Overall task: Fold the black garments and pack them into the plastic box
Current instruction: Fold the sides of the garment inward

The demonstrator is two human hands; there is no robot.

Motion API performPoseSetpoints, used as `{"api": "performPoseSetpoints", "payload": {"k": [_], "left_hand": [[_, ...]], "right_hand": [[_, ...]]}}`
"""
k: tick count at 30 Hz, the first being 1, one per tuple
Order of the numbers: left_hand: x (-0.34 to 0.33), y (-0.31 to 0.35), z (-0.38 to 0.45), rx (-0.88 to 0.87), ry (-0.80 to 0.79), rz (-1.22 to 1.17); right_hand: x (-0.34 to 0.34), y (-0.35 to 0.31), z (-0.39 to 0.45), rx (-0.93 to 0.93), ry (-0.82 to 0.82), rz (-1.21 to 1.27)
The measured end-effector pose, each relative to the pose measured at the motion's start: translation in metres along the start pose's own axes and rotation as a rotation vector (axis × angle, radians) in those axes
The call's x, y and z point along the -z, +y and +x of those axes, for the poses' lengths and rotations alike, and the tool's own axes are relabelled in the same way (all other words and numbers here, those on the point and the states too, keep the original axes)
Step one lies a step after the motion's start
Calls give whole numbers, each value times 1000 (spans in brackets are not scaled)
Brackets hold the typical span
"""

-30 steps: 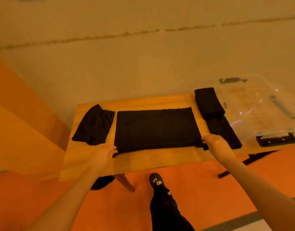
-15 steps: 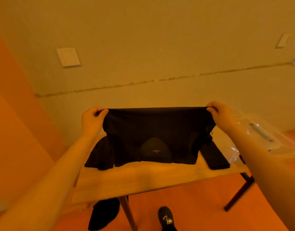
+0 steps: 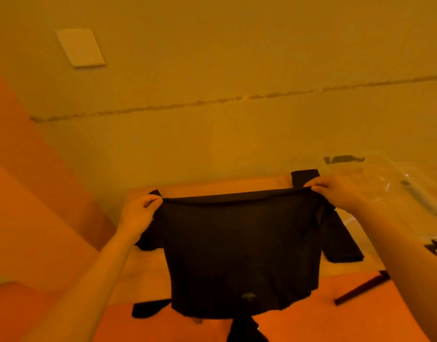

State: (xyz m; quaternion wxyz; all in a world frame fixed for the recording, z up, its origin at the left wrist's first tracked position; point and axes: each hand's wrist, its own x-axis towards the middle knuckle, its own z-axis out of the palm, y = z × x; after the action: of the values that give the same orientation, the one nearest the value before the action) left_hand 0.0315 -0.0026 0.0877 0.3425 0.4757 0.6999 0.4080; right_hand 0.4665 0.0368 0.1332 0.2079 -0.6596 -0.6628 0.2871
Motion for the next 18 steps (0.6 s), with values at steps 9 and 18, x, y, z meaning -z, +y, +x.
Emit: {"api": "performPoseSetpoints", "payload": {"k": [9, 18], "left_hand": [[-96, -56, 149, 143, -105, 364], [-145, -89, 214, -20, 64, 693]], "right_hand": [[-85, 83, 197, -197, -265, -275], [-139, 112, 285, -187, -93, -280]]}}
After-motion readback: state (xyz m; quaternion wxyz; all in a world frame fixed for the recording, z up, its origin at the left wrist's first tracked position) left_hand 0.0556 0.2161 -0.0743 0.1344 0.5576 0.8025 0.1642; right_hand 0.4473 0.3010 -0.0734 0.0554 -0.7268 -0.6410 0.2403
